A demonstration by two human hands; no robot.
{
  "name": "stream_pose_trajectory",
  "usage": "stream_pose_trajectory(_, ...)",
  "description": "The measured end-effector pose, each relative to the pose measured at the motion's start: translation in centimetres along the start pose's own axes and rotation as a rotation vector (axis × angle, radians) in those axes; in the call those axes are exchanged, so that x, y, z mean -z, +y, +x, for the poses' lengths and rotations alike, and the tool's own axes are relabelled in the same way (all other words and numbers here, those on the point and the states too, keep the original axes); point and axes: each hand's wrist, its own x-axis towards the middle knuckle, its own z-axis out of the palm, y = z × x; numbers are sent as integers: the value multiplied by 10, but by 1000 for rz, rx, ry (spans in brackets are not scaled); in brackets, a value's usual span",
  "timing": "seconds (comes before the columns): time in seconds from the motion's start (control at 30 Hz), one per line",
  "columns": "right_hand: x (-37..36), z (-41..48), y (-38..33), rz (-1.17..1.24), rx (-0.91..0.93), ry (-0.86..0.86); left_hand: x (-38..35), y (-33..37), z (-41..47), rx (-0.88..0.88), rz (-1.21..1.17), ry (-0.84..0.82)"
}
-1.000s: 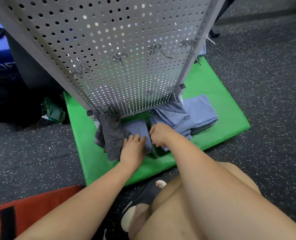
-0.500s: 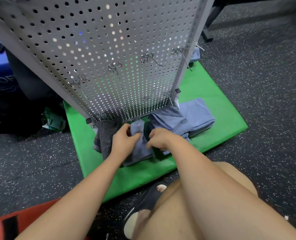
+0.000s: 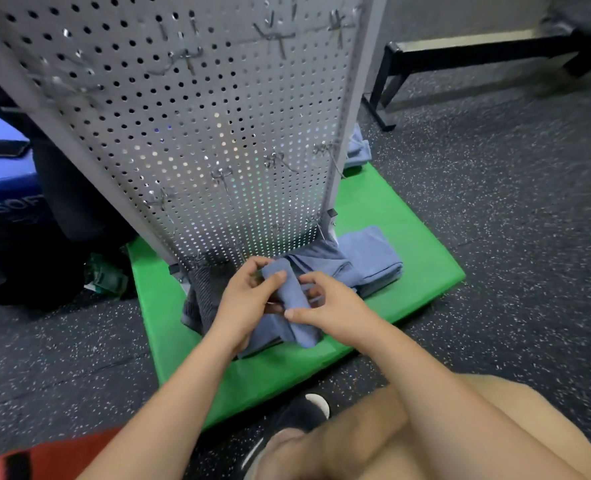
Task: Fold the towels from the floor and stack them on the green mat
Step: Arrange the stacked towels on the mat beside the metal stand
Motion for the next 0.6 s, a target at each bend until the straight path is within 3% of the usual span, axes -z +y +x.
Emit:
stream_pose_trajectory(0.23,15,-20,-34,-403,-30,-85,-4,9,-20,-27,200,-15)
stream_pose_trajectory(0.4,-9,-3,-45,-302,147,95,10,9,-18,-214,644,3)
stream_pose_trajectory(0.6,-44,19,19,-354,149,186,33,2,-9,-194,784,-27)
